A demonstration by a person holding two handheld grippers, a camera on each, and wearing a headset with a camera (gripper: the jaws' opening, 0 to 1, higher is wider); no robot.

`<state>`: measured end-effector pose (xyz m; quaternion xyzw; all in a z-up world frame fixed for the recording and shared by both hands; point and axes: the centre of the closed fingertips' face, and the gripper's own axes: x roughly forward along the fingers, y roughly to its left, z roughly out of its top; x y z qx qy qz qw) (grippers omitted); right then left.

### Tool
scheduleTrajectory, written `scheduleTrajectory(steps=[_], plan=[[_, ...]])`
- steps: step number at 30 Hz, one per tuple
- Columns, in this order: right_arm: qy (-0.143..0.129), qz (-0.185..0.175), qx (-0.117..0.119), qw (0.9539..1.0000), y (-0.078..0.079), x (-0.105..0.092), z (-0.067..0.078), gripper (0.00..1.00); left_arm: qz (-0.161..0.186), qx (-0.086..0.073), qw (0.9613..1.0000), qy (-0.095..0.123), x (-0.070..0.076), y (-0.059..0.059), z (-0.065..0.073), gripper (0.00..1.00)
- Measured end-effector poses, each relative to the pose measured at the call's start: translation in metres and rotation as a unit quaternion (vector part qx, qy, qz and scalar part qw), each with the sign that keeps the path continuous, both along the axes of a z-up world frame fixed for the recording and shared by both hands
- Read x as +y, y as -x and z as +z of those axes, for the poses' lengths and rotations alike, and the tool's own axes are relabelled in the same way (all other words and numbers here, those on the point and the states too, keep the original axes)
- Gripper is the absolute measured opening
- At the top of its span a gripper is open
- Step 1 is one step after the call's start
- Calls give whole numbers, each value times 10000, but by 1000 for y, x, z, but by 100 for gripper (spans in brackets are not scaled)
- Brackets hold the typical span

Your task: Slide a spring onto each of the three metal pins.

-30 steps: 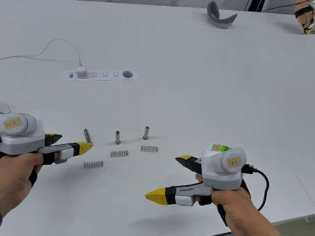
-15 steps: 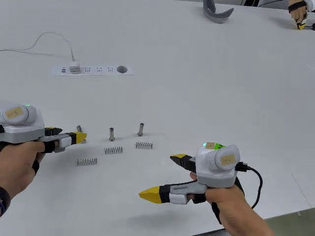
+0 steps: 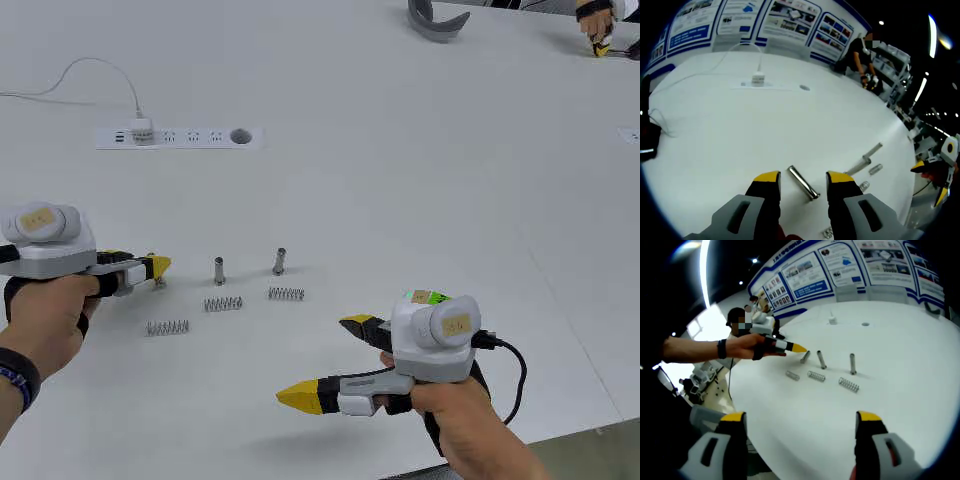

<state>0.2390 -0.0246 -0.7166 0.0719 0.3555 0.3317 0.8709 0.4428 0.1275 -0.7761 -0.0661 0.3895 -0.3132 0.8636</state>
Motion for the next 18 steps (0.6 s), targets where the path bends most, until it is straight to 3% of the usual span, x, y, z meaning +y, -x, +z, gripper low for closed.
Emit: scheduleTrajectory(steps=[4,13,15,18], plan=[[-10,-22,0,10000,-1,-1,0,91,6,-9,10000,-57,-2,-5,-7,34],[0,-45,32,10000,0,-3,-2,91,-466,-220,9968,-607,-7,-4,-17,28],[-4,-50,35,10000,1,-3,-1,91,-494,-199,9960,-716,-5,-3,-20,25],[1,-41,32,10000,1,-4,-1,91,-494,-235,9958,-737,-4,-4,-19,22]])
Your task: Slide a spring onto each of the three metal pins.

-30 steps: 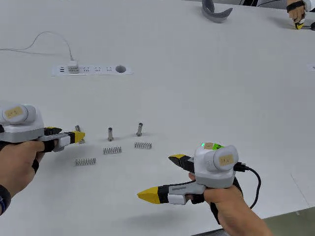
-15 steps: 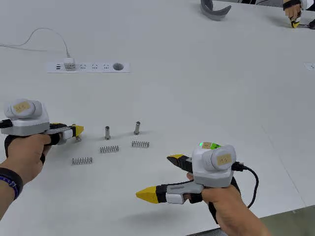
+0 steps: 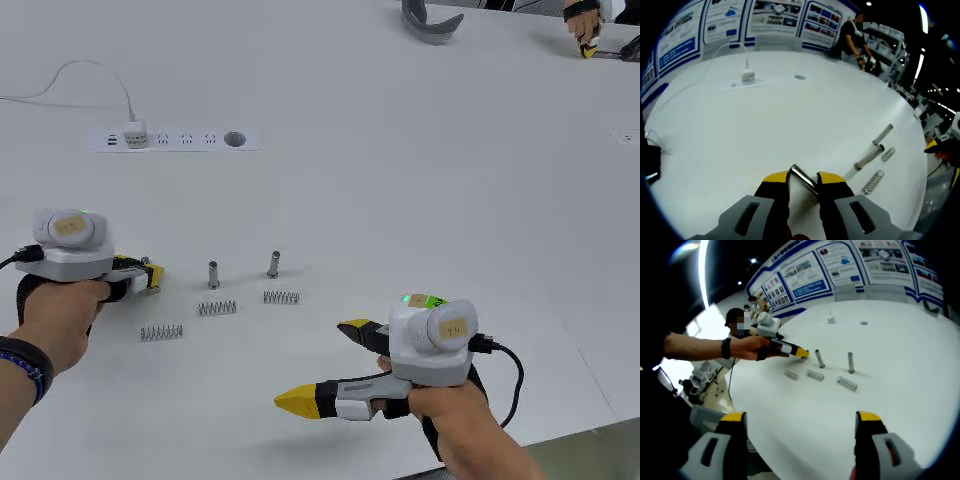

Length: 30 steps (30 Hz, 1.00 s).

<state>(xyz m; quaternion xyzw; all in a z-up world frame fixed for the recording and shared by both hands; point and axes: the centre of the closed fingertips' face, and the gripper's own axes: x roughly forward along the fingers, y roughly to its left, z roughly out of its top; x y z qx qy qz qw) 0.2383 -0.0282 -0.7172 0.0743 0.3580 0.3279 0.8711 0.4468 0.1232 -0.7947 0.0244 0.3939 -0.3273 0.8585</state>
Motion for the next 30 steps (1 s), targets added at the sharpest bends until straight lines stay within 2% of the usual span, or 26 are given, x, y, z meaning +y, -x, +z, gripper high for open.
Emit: scheduleTrajectory(steps=[4,7,11,14,17,24,27,30], plan=[[6,1,-17,10000,-1,0,1,91,-255,-43,9995,-153,-3,3,-2,18],[18,-6,-28,10000,-1,-1,1,91,-610,-189,9971,-423,-4,7,-3,13],[6,-25,-29,10000,-1,-2,2,91,-827,-229,9948,-546,-5,14,-4,9],[16,-16,-28,10000,-1,-2,2,91,-1013,-261,9923,-662,-5,16,-4,9],[16,-28,-28,10000,0,-2,2,91,-1250,-347,9876,-881,-5,17,-4,9],[18,-26,-10,10000,1,0,1,91,-1173,-365,9884,-899,-7,10,-3,15],[8,-38,5,10000,2,0,1,91,-1357,-458,9844,-1023,-10,9,-4,14],[1,-49,6,10000,1,-1,1,91,-1414,-490,9837,-998,-13,8,-3,12]])
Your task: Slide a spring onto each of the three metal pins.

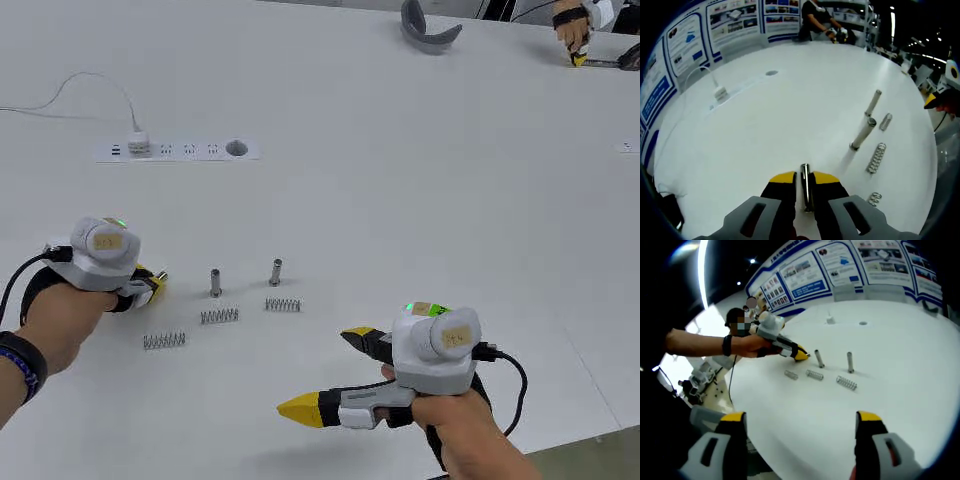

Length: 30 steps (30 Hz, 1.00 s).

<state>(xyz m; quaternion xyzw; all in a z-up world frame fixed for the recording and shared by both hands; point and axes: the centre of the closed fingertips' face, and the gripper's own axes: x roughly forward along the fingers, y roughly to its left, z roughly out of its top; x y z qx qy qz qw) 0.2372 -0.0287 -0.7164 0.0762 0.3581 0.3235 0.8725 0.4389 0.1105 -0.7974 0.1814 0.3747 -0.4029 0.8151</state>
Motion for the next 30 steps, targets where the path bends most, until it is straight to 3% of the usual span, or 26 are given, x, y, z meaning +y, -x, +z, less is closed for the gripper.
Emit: scheduleTrajectory(steps=[4,6,7,11,14,30], plan=[[4,-2,7,10000,0,-1,0,91,-188,-119,9997,-36,-5,-1,1,9],[-1,-8,6,10000,0,0,0,91,-538,-338,9979,-123,-9,-1,3,9],[-6,-12,11,10000,0,0,-1,91,-426,-253,9987,-113,-8,1,2,8],[-17,-16,4,10000,-1,0,-1,91,-532,-138,9983,-213,-9,8,3,8],[-24,-47,1,10000,-1,-1,0,91,-313,50,9995,-49,-7,13,3,7],[-53,-72,0,10000,1,-1,1,91,161,-70,9994,310,9,19,24,7]])
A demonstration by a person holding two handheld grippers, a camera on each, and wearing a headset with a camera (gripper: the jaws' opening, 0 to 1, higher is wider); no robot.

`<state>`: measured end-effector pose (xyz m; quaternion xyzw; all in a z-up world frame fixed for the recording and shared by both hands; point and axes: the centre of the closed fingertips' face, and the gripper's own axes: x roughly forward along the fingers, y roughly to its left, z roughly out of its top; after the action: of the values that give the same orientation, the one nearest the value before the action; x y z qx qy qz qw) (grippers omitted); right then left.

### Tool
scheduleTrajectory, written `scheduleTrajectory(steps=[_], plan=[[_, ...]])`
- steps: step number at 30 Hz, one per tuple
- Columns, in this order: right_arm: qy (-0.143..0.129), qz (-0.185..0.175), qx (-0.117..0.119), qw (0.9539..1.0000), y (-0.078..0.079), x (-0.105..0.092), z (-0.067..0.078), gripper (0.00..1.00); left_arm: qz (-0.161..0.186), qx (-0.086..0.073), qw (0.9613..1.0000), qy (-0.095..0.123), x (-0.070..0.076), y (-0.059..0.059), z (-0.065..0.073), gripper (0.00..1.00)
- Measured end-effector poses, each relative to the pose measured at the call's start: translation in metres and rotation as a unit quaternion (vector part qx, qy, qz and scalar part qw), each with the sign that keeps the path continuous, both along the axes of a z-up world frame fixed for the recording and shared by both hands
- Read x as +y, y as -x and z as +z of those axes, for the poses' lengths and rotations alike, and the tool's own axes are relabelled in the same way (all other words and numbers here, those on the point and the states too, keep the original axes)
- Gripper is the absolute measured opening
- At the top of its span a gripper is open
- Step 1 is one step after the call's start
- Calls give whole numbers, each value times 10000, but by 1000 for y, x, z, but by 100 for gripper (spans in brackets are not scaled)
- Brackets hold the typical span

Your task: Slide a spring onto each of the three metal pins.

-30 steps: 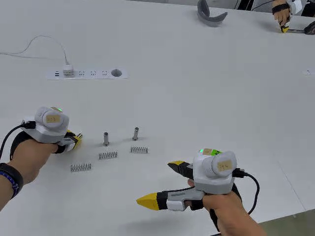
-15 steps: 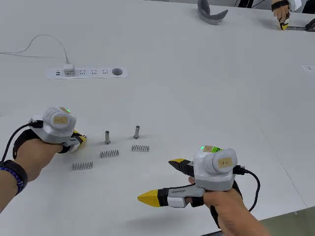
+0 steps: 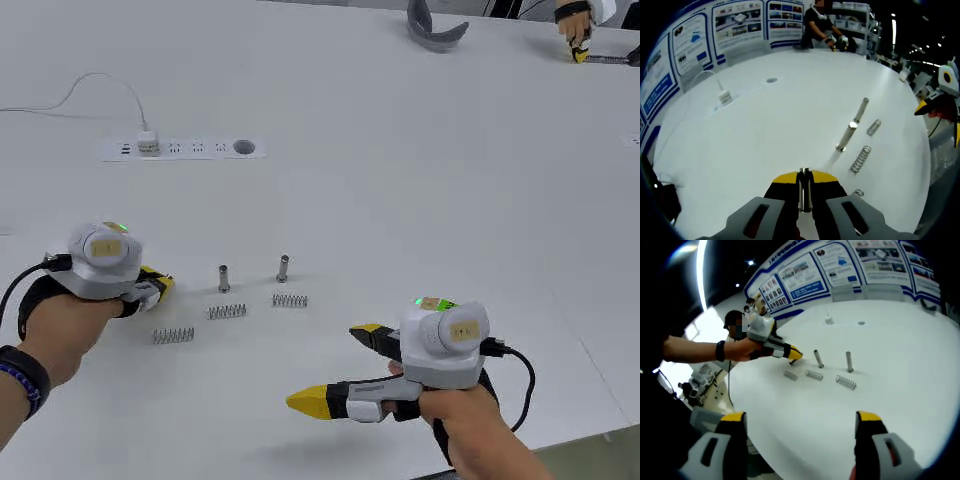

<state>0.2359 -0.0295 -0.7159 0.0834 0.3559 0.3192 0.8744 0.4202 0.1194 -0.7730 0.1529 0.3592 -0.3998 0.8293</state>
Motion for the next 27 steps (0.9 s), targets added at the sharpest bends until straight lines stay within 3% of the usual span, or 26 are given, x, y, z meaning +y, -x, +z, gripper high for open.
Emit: scheduleTrajectory(steps=[8,12,27], plan=[[-4,9,-17,10000,0,2,1,91,90,-21,9999,73,8,3,6,7],[16,35,-22,10000,1,2,1,91,275,-15,9994,217,15,5,9,7],[26,59,-44,10000,1,1,3,91,380,-113,9990,226,30,18,19,7]])
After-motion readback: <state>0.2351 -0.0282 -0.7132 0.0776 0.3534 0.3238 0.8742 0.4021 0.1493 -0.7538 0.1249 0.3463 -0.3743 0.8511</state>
